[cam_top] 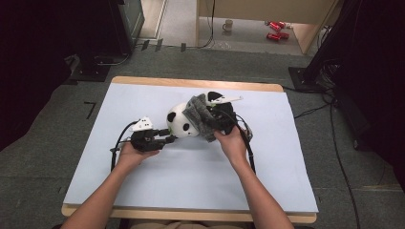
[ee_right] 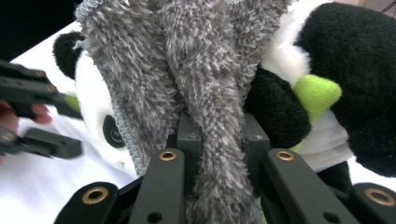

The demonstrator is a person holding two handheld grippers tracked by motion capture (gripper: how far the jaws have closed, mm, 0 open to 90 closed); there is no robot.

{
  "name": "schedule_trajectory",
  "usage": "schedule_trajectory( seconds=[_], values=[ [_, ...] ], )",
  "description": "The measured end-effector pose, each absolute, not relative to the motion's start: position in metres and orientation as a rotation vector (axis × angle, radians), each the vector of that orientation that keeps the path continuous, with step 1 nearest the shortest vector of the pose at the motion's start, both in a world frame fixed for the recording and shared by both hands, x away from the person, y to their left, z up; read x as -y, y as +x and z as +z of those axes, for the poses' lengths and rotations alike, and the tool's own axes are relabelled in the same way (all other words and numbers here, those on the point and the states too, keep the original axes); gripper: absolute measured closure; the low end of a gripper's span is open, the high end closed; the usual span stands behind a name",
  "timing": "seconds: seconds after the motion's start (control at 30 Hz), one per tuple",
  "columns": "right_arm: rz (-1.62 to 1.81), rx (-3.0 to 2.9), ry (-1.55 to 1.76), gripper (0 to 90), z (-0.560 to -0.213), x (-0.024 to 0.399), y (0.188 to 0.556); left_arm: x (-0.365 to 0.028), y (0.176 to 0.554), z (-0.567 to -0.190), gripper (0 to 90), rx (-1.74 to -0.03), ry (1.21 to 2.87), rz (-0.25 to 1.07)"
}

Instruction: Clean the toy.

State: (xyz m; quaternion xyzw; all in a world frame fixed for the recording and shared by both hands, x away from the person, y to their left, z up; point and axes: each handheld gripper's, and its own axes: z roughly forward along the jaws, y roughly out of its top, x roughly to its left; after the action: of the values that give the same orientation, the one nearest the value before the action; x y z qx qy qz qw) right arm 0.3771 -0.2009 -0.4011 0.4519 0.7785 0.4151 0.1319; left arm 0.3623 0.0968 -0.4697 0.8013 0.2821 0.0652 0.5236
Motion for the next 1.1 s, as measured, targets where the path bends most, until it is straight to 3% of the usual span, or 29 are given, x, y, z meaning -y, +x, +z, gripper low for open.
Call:
schedule_trajectory(
  seconds=[0.23,0.53,0.73,0.87,1.0,1.1],
  values=[
    [1.173,-2.279,1.307,76.2,-0.406,0.209,0.371,-0.117,0.377,-0.459,55.2,-0.742,1.849,0.141],
    [1.145,-2.274,1.339,75.8,-0.413,0.230,0.361,-0.102,0.385,-0.455,45.8,-0.700,1.861,0.079],
    [1.112,-2.264,1.371,75.5,-0.416,0.240,0.357,-0.087,0.389,-0.455,45.4,-0.673,1.878,0.030],
    [1.125,-2.268,1.388,75.6,-0.417,0.244,0.353,-0.078,0.392,-0.457,50.5,-0.657,1.904,-0.034],
    [1.175,-2.251,1.387,75.8,-0.404,0.246,0.343,-0.070,0.387,-0.457,68.7,-0.644,1.939,-0.054],
    [1.229,-2.235,1.363,75.8,-0.392,0.244,0.336,-0.060,0.382,-0.456,76.7,-0.642,1.943,-0.097]
  ],
)
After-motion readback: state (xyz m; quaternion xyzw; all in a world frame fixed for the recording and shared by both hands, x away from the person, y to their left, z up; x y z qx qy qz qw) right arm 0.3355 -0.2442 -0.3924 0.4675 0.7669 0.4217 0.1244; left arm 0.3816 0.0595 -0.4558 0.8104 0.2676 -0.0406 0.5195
